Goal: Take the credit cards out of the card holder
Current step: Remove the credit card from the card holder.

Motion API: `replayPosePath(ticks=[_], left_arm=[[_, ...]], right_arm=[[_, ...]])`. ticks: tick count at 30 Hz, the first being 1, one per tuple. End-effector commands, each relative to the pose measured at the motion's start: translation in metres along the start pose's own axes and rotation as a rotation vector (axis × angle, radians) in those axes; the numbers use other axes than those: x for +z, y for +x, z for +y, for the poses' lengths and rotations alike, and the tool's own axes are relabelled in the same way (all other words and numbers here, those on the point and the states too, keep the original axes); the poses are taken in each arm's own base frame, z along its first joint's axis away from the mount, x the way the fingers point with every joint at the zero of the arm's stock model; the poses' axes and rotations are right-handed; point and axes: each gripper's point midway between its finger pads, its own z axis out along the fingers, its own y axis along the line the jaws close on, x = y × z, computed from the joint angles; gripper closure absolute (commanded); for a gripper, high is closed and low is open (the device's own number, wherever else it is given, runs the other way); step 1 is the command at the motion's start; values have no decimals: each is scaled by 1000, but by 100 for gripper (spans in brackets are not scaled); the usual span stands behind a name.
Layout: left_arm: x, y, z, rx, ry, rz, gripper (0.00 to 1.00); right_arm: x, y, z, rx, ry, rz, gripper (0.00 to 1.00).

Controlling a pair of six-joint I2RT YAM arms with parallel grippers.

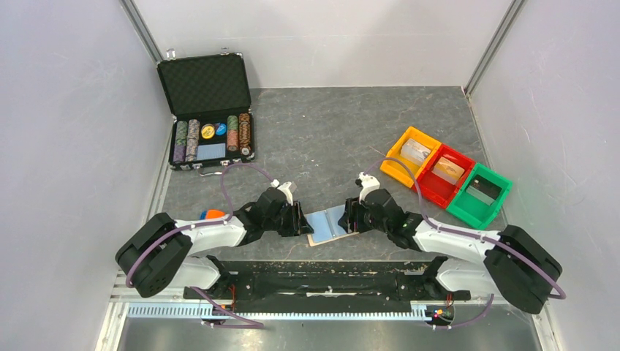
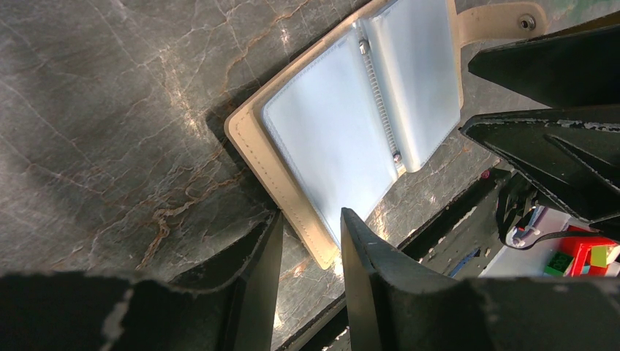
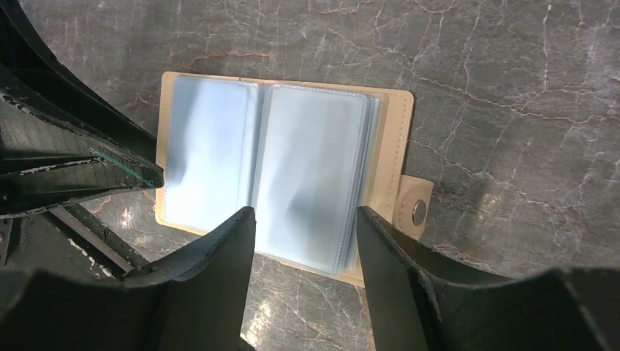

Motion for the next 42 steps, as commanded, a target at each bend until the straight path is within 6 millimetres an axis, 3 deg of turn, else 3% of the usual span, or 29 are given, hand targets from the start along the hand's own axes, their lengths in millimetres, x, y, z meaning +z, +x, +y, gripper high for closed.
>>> replayPosePath(ticks=[1,19,28,42], left_arm=[[-2,2,-3,-13,4,8,58],[-1,1,-4,-10,6,10,58],[-2,2,-3,-12,4,8,57],[-2,2,-4,-11,9,6,57]], right_arm=[[5,-17,12,-6,-46,-49,44],[11,-5,11,15,-58,-10,46],[2,-20,14,-1,-51,-49,46],[11,-4,4,-2,-26,-5,46]])
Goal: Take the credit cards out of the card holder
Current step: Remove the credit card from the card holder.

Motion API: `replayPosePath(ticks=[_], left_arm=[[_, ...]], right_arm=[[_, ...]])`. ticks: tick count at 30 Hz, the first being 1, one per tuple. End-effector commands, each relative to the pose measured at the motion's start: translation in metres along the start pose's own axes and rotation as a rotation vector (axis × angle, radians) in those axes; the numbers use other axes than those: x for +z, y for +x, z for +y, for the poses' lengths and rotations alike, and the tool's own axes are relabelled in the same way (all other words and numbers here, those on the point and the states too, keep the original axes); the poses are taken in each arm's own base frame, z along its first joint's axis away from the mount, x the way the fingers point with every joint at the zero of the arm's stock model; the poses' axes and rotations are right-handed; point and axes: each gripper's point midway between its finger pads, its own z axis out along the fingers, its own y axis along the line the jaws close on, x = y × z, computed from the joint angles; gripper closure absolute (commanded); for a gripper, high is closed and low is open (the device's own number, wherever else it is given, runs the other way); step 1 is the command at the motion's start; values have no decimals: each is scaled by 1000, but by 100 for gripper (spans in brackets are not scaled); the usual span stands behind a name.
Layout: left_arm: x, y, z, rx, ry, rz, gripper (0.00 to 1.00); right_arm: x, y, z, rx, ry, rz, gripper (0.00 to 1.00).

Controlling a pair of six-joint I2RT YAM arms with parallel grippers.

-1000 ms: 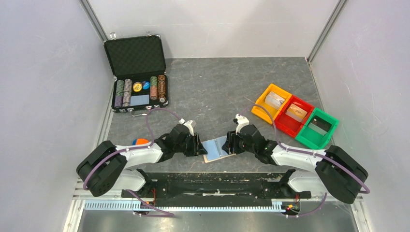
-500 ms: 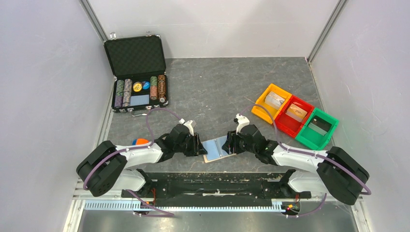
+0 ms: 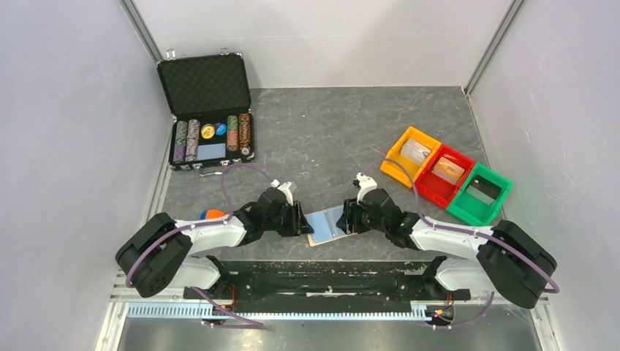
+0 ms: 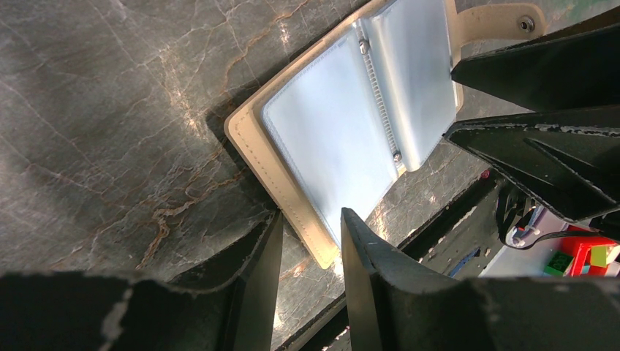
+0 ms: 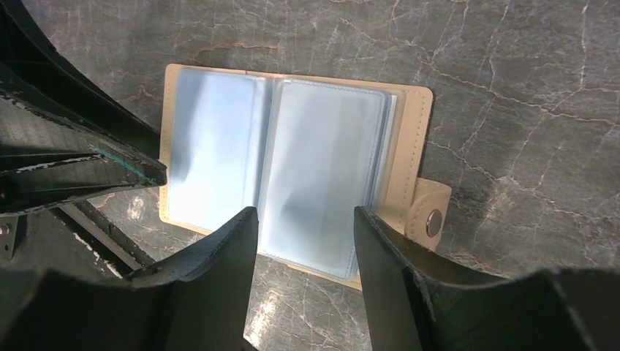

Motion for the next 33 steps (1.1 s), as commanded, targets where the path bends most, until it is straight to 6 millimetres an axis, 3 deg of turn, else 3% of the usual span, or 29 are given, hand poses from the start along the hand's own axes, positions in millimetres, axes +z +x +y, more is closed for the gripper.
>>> replayPosePath(ticks=[1,9,33], left_arm=[[-2,2,-4,-10,8,6,57],[-2,2,-4,-12,7,5,57],[-1,1,-5,-13,17,7,57]], right_arm=[[4,-10,-3,-17,18,-32,47],[5,-5,-13,-25,61,-29,47],[-2,-9,45,52,-251,-42,56]])
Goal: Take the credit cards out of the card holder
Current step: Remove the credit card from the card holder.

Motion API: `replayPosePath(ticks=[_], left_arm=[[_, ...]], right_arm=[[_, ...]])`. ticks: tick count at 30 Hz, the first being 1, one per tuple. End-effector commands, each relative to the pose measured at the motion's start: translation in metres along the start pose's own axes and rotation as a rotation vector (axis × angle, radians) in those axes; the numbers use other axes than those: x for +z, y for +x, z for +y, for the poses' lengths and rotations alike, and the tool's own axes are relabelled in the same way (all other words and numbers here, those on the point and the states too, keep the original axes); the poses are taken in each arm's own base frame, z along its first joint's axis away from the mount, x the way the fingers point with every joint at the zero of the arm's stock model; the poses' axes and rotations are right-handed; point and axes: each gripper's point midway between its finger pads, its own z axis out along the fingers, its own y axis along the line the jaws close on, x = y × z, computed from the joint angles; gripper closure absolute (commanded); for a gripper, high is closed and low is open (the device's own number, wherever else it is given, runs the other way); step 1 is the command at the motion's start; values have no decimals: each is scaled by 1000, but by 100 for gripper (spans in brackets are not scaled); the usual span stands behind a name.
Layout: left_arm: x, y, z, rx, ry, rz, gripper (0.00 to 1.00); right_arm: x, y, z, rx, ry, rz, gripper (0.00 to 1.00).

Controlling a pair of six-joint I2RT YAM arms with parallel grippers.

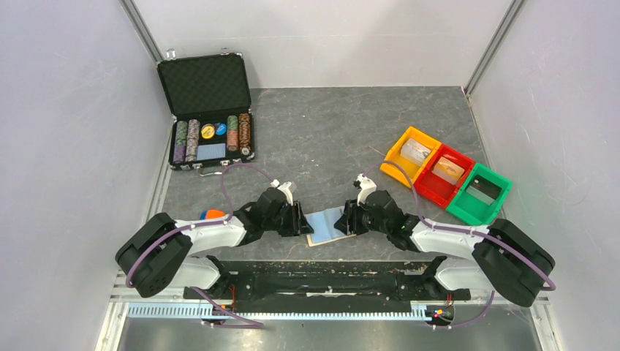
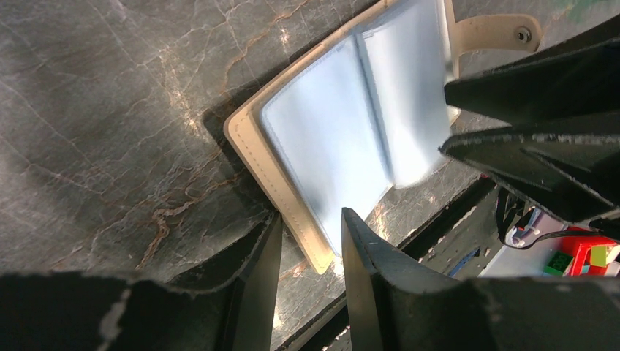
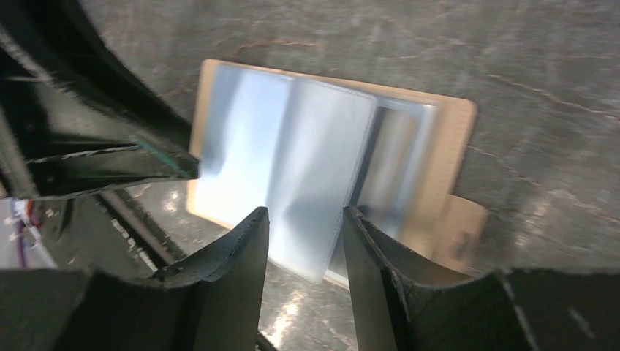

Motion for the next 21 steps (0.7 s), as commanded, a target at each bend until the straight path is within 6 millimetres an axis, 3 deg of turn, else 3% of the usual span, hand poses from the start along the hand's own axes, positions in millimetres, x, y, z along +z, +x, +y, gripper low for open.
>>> replayPosePath(ticks=[1,12,21], left_arm=[[-1,1,-6,-12,18,7,57],[-4,-3,-11,-12,26,2,56],[-17,-12,-16,-33,26,-53,42]], right_arm=[[-2,-14,38,27,-172,-37,56],[-3,-24,51,25,-219,-50,59],[0,-16,70,28,-298,-15,53]])
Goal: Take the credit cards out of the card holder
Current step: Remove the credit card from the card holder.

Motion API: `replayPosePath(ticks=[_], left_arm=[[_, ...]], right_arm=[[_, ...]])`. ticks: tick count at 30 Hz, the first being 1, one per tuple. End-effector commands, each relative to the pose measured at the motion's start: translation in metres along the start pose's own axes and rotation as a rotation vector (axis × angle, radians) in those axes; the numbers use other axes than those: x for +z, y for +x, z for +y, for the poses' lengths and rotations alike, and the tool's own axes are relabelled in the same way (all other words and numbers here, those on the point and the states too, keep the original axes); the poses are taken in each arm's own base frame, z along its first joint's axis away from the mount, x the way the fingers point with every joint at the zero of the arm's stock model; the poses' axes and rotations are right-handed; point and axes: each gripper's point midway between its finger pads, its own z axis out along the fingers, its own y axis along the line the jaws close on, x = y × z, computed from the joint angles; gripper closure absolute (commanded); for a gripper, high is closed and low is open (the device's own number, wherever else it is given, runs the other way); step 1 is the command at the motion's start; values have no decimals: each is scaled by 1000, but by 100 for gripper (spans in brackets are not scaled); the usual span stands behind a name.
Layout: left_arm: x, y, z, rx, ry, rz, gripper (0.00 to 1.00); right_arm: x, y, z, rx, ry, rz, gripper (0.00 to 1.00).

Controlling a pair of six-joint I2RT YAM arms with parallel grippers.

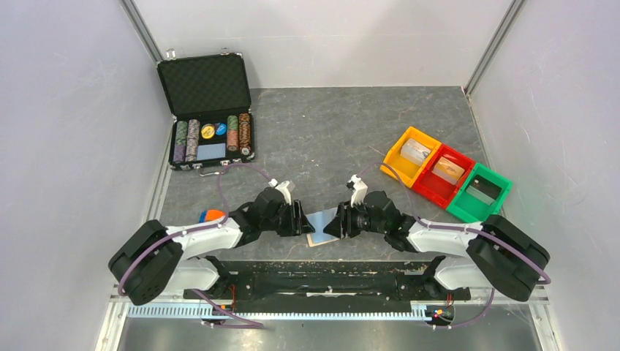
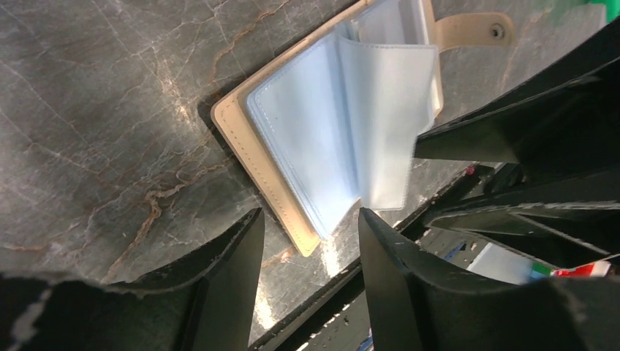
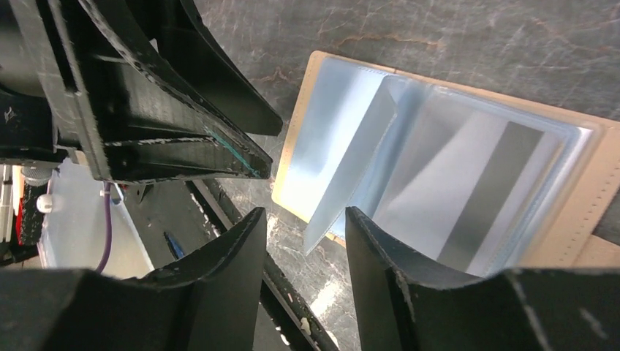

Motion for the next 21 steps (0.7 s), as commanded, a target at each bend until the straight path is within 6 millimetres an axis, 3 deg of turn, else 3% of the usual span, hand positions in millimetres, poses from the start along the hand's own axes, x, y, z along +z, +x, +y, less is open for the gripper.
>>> replayPosePath(ticks=[1,10,15,21], left_arm=[[-11,-12,-11,-29,11,-51,40],[-24,-22,-15,-14,-2,-104,34],[-24,-19,-9,2,-31,-87,38],[-19,-19,-12,17,-15,-71,48]], right_arm=[[5,-16,23,-19,-84,-32,52],[3,-22,23,-56,-70,-40,46],[-4,-33,-14,-106,127,-74,49],[-18,-42,-38,-114,235,-102,51]])
